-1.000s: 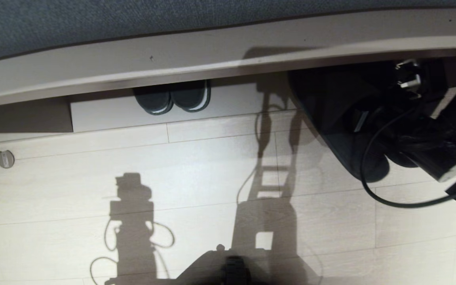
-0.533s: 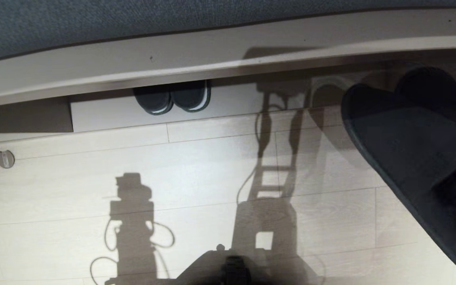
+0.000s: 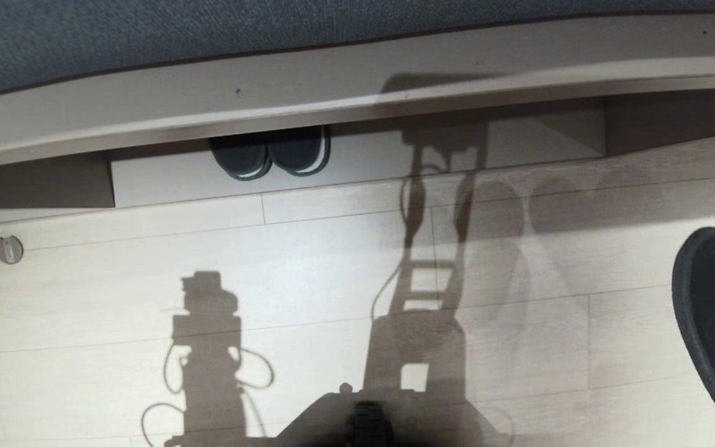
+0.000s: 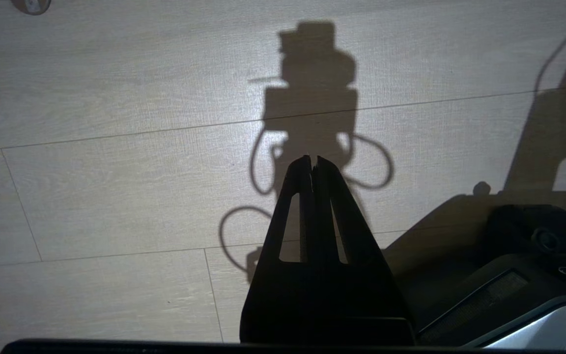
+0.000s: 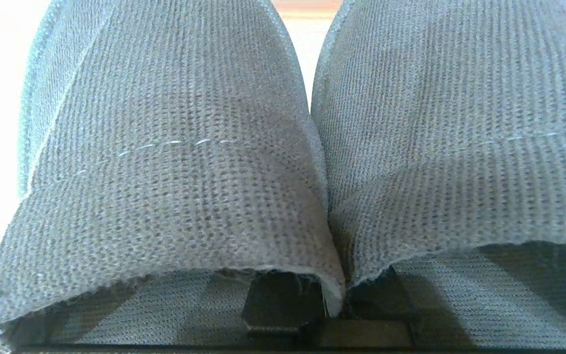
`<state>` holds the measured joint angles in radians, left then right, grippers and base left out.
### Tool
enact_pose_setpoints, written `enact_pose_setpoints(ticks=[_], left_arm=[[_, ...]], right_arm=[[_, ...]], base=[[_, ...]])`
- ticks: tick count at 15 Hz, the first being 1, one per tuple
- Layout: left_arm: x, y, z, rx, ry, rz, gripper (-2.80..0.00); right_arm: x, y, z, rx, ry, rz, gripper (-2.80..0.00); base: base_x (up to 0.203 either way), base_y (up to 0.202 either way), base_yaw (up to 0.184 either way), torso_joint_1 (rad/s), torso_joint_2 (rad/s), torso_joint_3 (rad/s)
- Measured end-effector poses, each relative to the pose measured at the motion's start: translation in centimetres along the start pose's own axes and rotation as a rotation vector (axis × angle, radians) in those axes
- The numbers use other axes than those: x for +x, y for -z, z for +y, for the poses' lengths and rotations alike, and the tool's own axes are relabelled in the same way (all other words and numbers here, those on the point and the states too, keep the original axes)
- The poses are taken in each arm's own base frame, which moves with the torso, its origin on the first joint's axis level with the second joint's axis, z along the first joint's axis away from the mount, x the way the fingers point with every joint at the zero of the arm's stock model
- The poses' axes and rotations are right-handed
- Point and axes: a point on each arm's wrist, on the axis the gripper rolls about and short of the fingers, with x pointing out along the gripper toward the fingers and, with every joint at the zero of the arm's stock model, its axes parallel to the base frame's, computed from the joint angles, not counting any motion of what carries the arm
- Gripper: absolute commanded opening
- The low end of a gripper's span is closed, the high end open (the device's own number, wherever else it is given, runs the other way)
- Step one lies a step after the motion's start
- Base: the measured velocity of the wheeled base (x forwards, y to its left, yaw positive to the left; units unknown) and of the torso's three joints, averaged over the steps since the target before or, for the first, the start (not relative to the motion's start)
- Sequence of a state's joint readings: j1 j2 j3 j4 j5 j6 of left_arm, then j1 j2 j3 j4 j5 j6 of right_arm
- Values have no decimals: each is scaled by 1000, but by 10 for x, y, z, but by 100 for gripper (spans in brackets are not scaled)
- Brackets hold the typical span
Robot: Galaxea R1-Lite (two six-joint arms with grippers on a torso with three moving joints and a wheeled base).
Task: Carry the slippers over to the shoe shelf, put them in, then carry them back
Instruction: Place the slippers on the floor
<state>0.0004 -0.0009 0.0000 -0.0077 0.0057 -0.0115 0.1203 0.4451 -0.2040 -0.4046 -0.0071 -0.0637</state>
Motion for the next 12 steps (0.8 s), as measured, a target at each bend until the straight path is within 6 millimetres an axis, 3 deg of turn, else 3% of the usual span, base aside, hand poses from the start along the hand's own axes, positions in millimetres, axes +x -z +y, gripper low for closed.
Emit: enact_pose_setpoints(ticks=[6,9,12], left_arm=[[0,0,0,0,0,-1,-280],[0,0,0,0,0,0,-280],[0,0,0,0,0,1,-280]], right_arm=[[-34,57,5,-6,21,38,-280],[-49,81,7,-29,53,142,-280],[-55,91,8,-41,68,175,-280]], base=[[0,0,0,0,0,0],[0,0,0,0,0,0],[0,0,0,0,0,0]])
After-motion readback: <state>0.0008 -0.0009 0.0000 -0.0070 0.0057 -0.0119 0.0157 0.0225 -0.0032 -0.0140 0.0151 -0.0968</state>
